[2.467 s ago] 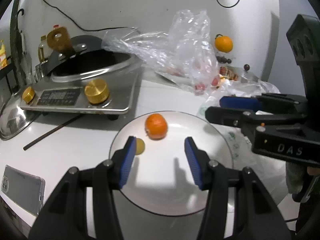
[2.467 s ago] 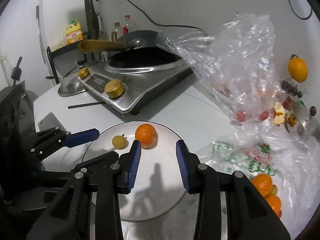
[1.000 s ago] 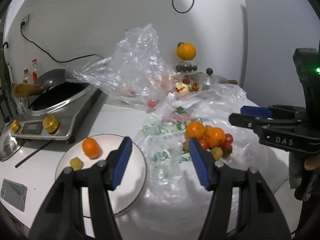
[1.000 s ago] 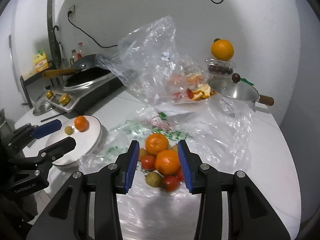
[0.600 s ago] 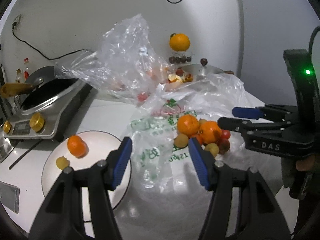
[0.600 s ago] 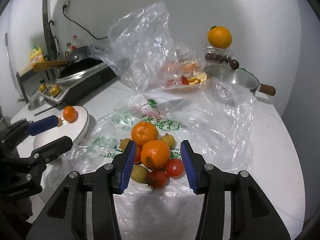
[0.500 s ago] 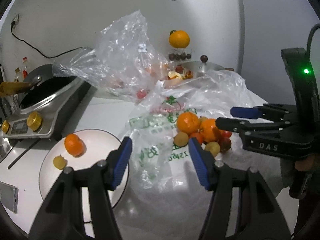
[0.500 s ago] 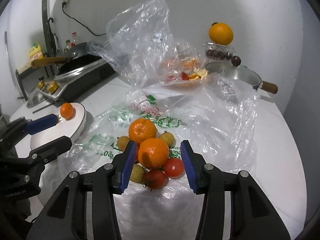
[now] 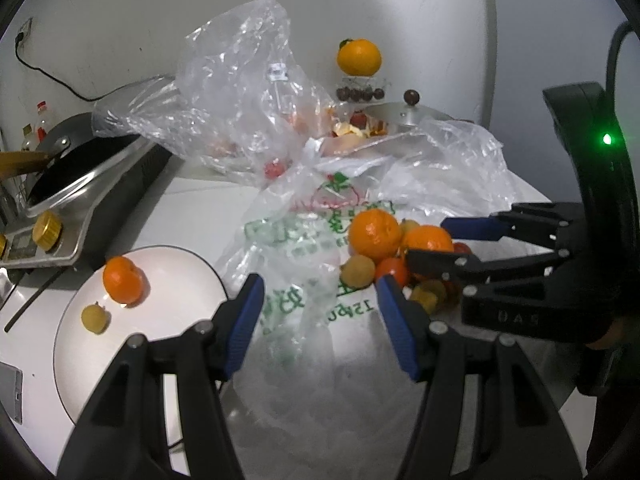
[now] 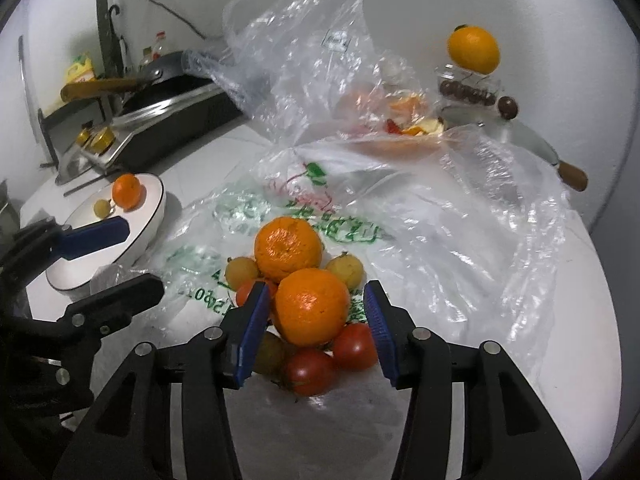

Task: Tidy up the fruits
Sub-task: 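Grasp another tangerine with the right tool while the left tool grasps a yellow fruit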

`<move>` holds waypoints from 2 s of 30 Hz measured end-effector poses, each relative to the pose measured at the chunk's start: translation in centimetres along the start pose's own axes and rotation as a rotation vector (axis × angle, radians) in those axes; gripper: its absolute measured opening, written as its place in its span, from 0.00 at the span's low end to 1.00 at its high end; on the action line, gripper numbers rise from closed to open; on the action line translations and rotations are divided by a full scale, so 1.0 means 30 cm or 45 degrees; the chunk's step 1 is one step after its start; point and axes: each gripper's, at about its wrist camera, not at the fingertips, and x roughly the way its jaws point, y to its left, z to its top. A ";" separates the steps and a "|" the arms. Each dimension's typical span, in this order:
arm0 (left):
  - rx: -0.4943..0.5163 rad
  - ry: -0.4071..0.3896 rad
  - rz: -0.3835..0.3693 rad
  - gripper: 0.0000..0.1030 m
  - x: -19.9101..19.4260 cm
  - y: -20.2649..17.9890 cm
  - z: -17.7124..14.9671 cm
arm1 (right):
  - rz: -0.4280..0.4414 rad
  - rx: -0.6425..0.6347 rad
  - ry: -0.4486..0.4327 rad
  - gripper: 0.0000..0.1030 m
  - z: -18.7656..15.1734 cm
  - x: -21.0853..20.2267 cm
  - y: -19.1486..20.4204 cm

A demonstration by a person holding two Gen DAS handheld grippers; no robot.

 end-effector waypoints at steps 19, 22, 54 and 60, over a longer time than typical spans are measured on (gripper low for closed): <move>0.079 0.045 -0.056 0.58 0.031 -0.137 0.011 | 0.041 0.019 -0.105 0.42 -0.017 -0.111 -0.060; 0.111 0.055 -0.068 0.58 0.041 -0.177 0.010 | 0.029 0.040 -0.123 0.42 -0.029 -0.135 -0.094; 0.234 0.189 -0.123 0.12 0.135 -0.286 -0.012 | 0.022 0.145 -0.175 0.42 -0.108 -0.197 -0.214; 0.297 0.175 -0.088 0.14 0.141 -0.300 0.000 | 0.015 0.145 -0.181 0.42 -0.110 -0.209 -0.207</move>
